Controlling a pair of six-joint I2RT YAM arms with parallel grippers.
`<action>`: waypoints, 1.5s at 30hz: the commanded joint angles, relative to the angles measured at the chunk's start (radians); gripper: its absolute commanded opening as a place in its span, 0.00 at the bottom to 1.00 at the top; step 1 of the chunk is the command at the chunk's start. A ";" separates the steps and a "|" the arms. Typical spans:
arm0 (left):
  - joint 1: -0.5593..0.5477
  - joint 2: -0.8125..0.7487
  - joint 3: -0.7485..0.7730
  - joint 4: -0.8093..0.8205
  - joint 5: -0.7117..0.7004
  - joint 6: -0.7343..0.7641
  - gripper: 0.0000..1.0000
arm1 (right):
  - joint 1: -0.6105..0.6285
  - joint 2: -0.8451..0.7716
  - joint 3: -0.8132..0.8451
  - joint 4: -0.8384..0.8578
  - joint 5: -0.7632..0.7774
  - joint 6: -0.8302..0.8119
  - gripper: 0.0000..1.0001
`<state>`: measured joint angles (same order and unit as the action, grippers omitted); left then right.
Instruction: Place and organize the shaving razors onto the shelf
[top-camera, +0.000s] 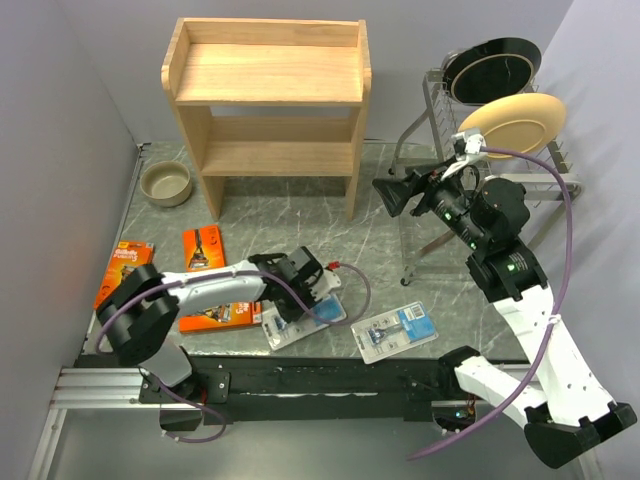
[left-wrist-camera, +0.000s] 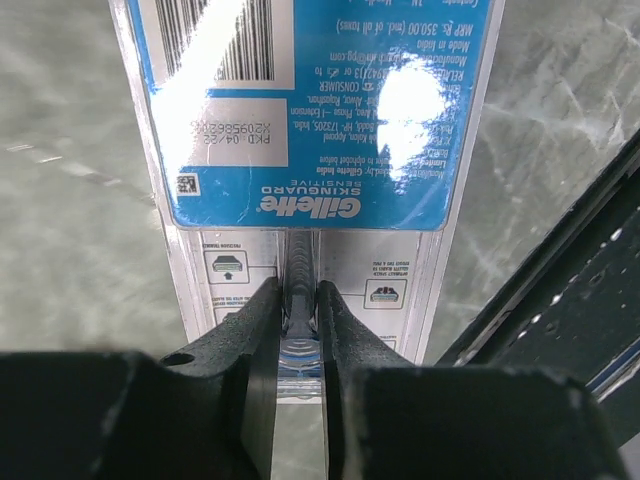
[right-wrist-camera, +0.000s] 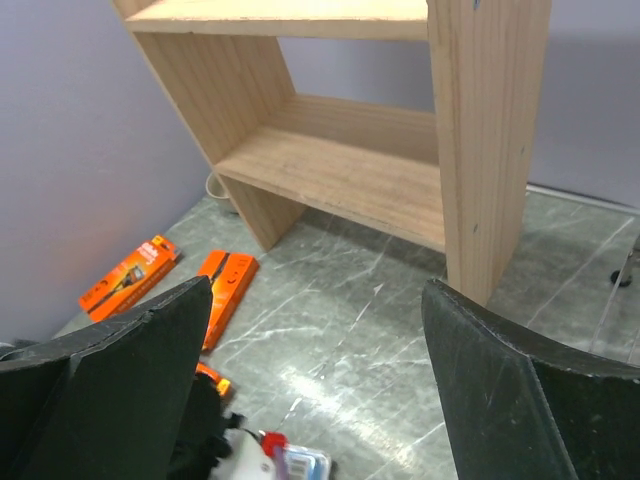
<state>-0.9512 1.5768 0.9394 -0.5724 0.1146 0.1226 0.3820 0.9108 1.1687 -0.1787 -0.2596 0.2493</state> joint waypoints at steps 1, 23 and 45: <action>0.051 -0.107 -0.002 0.002 -0.010 0.063 0.07 | 0.021 0.028 0.040 0.025 0.005 -0.068 0.91; 0.411 -0.242 0.354 0.100 -0.300 0.012 0.01 | 0.054 0.192 0.200 0.010 0.028 -0.108 0.91; 0.559 -0.098 0.504 0.262 -0.441 -0.222 0.01 | 0.052 0.197 0.184 0.016 0.049 -0.105 0.91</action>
<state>-0.3916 1.4780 1.3640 -0.3855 -0.3035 -0.0216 0.4297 1.1042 1.3273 -0.1875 -0.2180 0.1551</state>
